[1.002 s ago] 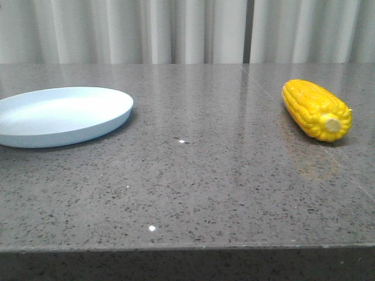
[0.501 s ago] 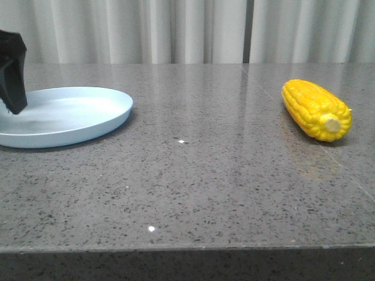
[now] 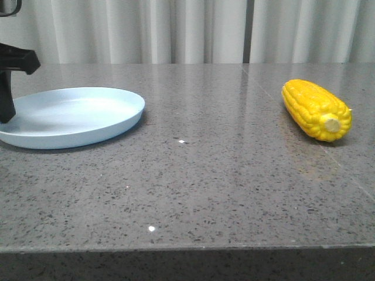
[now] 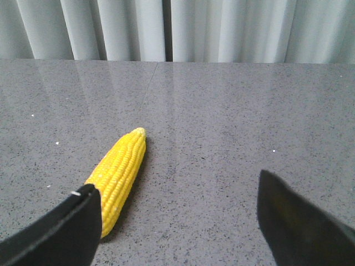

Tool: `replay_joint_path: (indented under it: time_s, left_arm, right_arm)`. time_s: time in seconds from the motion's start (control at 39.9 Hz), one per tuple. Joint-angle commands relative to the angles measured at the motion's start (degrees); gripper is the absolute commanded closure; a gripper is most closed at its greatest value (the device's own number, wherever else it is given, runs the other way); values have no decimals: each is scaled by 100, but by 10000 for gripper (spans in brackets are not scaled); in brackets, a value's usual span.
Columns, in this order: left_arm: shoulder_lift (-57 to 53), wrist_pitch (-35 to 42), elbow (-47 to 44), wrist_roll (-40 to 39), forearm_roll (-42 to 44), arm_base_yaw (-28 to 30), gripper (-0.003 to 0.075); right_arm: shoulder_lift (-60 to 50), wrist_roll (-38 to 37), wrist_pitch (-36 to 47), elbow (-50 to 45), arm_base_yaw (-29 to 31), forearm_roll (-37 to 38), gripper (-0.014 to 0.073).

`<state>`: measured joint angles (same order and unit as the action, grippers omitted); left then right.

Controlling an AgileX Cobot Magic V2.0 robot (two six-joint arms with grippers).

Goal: Place corn on plate with both arms
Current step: 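Lower the left gripper to the pale blue plate's rim and grip it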

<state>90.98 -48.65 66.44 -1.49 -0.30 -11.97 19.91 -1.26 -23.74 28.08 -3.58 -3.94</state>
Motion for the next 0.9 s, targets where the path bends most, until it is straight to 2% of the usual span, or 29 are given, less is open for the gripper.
replay_joint_path:
  time_s: [0.0, 0.1, 0.33, 0.38, 0.6, 0.75, 0.88]
  left_arm:
    - [-206, 244, 206, -25, -96, -2, 741]
    - [-306, 249, 340, 149, -546, -2, 741]
    - [-565, 548, 480, 1371, -3123, -28, 741]
    - [-534, 558, 480, 1477, -3350, -92, 741]
    - [-42, 757, 480, 1466, -3421, -663, 740]
    - [249, 769, 480, 1466, -3401, -798, 731]
    - [293, 788, 480, 1466, -3398, -798, 616]
  right_arm:
    - [81, 41, 420, 208, 16, -25, -7]
    - [81, 41, 420, 208, 16, -25, -7]
    - [81, 41, 420, 208, 16, -25, -7]
    - [81, 41, 420, 208, 16, -25, -7]
    - [81, 41, 420, 208, 16, -25, -7]
    - [81, 41, 420, 208, 16, -25, -7]
    - [81, 41, 420, 208, 16, -25, -7]
